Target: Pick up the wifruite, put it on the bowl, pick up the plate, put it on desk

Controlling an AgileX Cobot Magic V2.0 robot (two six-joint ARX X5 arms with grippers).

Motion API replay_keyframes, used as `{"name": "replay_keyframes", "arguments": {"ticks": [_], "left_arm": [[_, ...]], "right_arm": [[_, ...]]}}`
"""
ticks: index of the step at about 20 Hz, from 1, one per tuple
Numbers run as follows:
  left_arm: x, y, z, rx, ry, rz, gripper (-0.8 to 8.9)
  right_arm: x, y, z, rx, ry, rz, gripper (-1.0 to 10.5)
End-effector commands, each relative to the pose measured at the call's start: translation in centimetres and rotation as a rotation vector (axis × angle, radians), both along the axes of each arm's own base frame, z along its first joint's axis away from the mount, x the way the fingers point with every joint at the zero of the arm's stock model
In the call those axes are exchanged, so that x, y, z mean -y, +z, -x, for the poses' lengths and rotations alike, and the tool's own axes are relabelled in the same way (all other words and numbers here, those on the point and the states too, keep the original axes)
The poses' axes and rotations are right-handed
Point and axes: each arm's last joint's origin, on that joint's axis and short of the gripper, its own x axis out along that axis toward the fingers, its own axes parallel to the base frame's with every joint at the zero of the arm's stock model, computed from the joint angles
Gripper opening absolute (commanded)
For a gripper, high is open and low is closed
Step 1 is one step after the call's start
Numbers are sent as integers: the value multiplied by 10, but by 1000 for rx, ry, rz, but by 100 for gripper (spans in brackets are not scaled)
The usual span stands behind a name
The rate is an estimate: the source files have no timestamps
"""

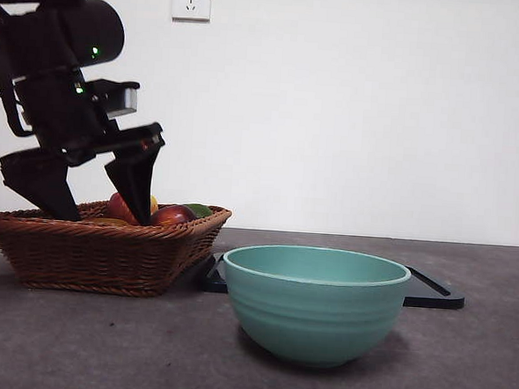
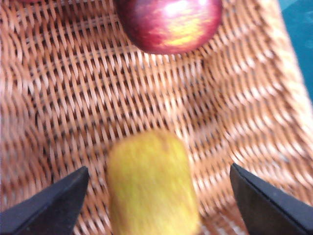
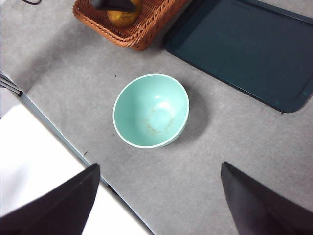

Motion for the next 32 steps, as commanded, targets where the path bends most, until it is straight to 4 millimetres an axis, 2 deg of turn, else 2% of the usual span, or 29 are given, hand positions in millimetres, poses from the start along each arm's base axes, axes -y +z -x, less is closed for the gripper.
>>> {"name": "replay_keyframes", "arguments": {"ticks": [1, 3, 6, 12, 14, 17, 19, 23, 27, 29, 32], "left_arm": [[4, -6, -9, 11, 10, -26, 460], [6, -9, -11, 20, 9, -26, 457], [7, -10, -13, 37, 9, -20, 401], [8, -11, -11, 20, 3, -26, 397], [9, -11, -10, 11, 2, -31, 345], [9, -11, -10, 6, 7, -29, 326], [9, -11, -10, 2, 14, -26, 217], [8, -7, -8, 10, 17, -21, 209], [7, 16, 1, 65, 14, -1, 209], [8, 39, 13, 119, 0, 23, 209], [19, 79, 45, 191, -92, 120, 209]], "right_arm": [[-1, 5, -1, 13, -1, -10, 396], [-1, 5, -1, 14, -1, -10, 396], [-1, 5, -1, 14, -1, -11, 395], [-1, 5, -1, 17, -1, -11, 395], [-1, 5, -1, 17, -1, -11, 395], [-1, 5, -1, 18, -1, -12, 395], [-1, 5, -1, 18, -1, -11, 395], [-1, 5, -1, 17, -1, -11, 395], [-1, 5, -1, 17, -1, -11, 395], [-1, 5, -1, 17, -2, -11, 395], [-1, 5, -1, 17, -2, -11, 395]]}}
